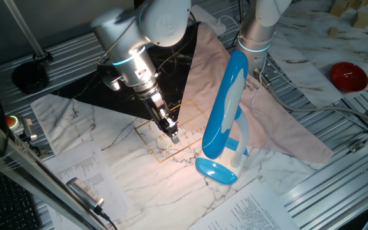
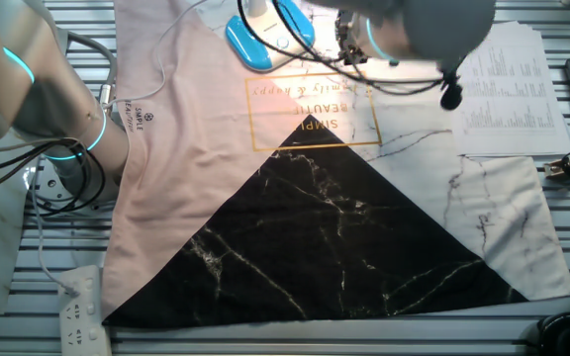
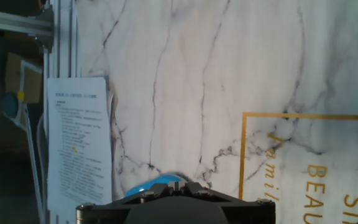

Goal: Turn off the desk lamp by pressing the button

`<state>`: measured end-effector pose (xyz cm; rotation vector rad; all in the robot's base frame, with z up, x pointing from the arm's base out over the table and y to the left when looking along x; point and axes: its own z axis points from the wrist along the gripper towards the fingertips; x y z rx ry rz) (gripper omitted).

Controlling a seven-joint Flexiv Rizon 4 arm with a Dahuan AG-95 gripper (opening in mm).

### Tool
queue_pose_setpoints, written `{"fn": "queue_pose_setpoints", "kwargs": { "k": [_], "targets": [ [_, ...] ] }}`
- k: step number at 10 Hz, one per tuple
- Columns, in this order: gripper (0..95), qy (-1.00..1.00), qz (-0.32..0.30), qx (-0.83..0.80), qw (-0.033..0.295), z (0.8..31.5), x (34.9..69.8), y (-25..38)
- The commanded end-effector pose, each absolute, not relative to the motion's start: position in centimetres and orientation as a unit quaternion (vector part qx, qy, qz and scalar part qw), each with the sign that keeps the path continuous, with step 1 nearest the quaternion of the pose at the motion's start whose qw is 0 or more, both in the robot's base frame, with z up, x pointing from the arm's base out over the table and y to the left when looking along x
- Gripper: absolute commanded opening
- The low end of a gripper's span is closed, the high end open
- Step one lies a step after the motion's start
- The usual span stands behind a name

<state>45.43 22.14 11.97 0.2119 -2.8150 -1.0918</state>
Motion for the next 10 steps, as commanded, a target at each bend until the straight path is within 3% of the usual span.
{"fn": "queue_pose_setpoints", "kwargs": {
  "k": [1, 4, 6, 8, 9, 10],
  "targets": [
    [0.0, -0.9, -0.432, 0.011, 0.057, 11.06, 44.96, 22.78],
    [0.0, -0.911, -0.41, 0.012, 0.051, 10.68, 44.99, 22.84],
    [0.0, -0.94, -0.339, 0.023, 0.026, 10.68, 44.99, 22.84],
    [0.0, -0.957, -0.287, 0.037, 0.022, 10.68, 44.99, 22.84],
    [0.0, -0.96, -0.276, 0.047, 0.024, 10.68, 44.99, 22.84],
    [0.0, -0.95, -0.307, 0.05, 0.035, 10.62, 44.89, 22.8]
  ]
}}
